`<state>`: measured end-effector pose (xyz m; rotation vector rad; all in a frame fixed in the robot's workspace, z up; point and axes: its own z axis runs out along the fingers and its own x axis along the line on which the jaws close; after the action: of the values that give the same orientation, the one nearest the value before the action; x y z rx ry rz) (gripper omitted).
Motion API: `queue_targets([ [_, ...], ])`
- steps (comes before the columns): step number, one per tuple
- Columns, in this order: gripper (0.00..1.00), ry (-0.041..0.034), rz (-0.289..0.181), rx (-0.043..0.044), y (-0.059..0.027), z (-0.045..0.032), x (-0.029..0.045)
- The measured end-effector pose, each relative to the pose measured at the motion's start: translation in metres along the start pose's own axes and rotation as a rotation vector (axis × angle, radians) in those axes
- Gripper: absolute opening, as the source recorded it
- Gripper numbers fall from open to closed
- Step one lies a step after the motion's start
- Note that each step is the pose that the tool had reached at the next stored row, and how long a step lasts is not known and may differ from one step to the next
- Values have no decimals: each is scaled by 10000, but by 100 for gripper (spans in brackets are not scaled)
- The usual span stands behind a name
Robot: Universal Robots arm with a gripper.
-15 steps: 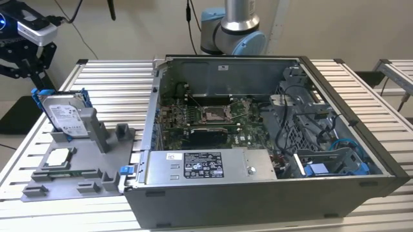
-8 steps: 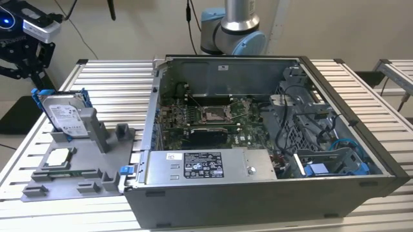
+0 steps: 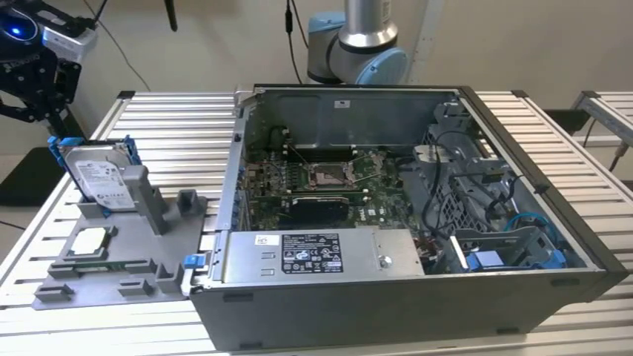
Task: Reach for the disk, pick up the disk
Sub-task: 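Pick up the disk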
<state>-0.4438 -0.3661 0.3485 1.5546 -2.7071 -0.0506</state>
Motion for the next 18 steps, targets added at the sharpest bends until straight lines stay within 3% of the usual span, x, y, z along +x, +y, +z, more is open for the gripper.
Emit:
queue_targets([
  [18, 0, 123, -3269, 2, 0, 0, 0],
])
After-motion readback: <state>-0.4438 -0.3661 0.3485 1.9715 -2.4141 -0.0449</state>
